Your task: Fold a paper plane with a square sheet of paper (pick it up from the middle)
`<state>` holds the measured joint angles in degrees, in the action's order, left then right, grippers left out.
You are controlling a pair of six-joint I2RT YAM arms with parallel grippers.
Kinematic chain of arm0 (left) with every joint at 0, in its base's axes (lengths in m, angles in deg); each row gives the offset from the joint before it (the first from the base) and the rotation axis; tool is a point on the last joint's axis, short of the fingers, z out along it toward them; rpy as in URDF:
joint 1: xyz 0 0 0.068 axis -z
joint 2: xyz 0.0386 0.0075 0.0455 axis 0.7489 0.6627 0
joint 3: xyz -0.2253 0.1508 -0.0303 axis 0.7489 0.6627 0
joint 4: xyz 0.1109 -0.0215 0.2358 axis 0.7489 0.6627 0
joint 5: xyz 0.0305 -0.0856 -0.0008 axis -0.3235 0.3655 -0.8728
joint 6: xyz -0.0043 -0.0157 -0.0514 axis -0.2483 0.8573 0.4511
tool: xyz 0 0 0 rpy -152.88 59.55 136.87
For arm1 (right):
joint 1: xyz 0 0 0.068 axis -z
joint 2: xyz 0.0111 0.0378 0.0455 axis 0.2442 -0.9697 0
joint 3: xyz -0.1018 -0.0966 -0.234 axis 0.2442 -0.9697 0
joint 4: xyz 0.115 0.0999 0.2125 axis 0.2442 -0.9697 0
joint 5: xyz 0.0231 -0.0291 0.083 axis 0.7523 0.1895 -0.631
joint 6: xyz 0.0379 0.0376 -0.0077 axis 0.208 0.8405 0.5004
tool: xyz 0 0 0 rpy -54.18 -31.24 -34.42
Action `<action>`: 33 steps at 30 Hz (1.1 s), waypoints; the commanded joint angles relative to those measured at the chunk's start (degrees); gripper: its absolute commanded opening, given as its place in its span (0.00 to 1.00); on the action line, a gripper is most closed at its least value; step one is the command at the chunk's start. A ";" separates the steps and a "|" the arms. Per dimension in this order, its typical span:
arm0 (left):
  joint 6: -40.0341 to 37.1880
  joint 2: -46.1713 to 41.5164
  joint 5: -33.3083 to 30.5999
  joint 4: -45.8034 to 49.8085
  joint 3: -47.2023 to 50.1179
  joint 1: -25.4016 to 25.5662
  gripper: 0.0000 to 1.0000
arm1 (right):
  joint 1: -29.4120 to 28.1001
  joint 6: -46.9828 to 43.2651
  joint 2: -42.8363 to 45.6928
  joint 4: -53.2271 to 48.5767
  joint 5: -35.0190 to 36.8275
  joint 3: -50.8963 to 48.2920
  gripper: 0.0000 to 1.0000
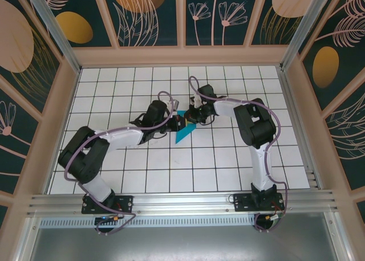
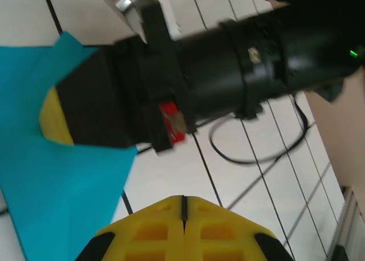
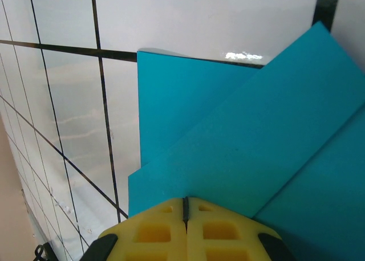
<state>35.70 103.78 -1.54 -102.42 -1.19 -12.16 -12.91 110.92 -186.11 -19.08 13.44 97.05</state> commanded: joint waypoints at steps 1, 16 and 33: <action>-0.44 6.01 -1.74 2.86 -2.14 -1.14 0.02 | 0.44 -0.51 -7.55 -5.83 12.01 -2.96 0.00; -1.67 13.99 1.75 4.93 -2.66 -1.27 0.00 | 0.39 -0.35 -7.79 -6.05 12.12 -3.07 0.00; -1.54 6.02 1.04 11.21 9.09 2.75 0.00 | 0.50 -0.44 -7.87 -6.36 12.95 -3.22 0.00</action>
<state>34.63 110.16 -2.20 -101.33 4.84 -10.95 -12.85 110.92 -186.24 -19.08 13.09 97.07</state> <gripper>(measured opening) 0.056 0.060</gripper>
